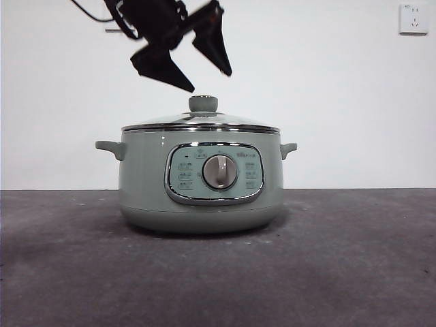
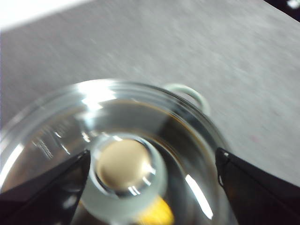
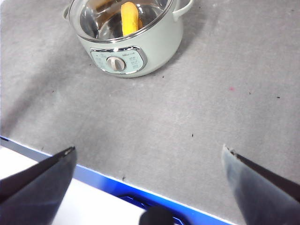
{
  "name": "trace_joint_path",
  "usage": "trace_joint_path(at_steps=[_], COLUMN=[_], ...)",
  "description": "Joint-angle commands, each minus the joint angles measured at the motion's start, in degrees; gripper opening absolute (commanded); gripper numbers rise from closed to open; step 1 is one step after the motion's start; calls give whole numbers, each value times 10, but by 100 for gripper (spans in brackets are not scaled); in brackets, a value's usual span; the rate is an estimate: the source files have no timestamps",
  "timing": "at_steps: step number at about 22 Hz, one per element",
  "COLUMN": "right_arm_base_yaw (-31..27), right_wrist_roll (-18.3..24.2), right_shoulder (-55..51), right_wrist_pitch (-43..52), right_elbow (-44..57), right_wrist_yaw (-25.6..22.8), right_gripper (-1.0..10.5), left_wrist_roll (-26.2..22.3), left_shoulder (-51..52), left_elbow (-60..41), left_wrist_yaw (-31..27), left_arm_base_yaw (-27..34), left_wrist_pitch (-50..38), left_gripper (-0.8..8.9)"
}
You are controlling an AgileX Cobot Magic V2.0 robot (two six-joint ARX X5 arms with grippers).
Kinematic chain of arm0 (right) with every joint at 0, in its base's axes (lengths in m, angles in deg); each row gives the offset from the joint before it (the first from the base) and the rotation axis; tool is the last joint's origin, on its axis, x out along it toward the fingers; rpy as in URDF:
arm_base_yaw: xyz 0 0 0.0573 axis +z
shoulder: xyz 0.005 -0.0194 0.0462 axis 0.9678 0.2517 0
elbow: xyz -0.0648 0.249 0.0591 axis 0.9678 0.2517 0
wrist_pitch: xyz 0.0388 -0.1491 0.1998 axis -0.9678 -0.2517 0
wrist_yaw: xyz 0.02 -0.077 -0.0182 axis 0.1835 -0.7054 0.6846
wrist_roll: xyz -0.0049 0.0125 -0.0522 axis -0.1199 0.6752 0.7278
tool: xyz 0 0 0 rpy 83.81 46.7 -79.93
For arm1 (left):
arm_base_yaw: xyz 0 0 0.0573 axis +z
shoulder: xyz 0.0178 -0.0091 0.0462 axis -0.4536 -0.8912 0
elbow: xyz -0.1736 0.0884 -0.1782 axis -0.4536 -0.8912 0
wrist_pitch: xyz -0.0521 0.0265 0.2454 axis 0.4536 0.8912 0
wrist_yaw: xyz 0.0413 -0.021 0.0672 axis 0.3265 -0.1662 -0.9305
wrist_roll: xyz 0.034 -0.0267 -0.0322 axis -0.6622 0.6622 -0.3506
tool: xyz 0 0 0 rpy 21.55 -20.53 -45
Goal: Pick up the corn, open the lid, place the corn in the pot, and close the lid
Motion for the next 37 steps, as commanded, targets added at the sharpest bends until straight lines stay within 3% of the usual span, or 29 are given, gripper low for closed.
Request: trace_joint_path(at_steps=[1, 9, 15, 23, 30, 31, 32, 34, 35, 37], right_arm_base_yaw=[0, 1, 1, 1, 1, 1, 1, 1, 1, 1], right_wrist_roll=[16, 97, 164, 168, 168, 168, 168, 168, 168, 168], right_shoulder=[-1, 0, 0, 0, 0, 0, 0, 0, 0, 0], right_wrist_pitch=[-15, -15, -15, -15, -15, -15, -15, -15, -15, -15], right_elbow=[6, 6, 6, 6, 6, 6, 6, 6, 6, 6], right_wrist_yaw=[-2, -10, 54, 92, 93, 95, 100, 105, 105, 105], right_gripper=[532, 532, 532, 532, 525, 451, 343, 54, -24, -11], left_wrist_roll=[-24, -26, -26, -26, -26, -26, -26, -28, -31, -38], left_shoulder=[26, 236, 343, 360, 358, 358, 358, 358, 358, 358], left_elbow=[27, 32, 32, 32, 32, 32, 32, 32, 32, 32], left_wrist_yaw=[10, 16, 73, 73, 73, 73, 73, 73, 73, 73], left_arm_base_yaw=[1, 0, -4, -4, -4, -4, -4, -4, -4, -4], left_wrist_pitch=[75, 290, 420, 452, 452, 452, 452, 452, 452, 452], left_gripper=[453, 453, 453, 453, 436, 407, 316, 42, -18, -7])
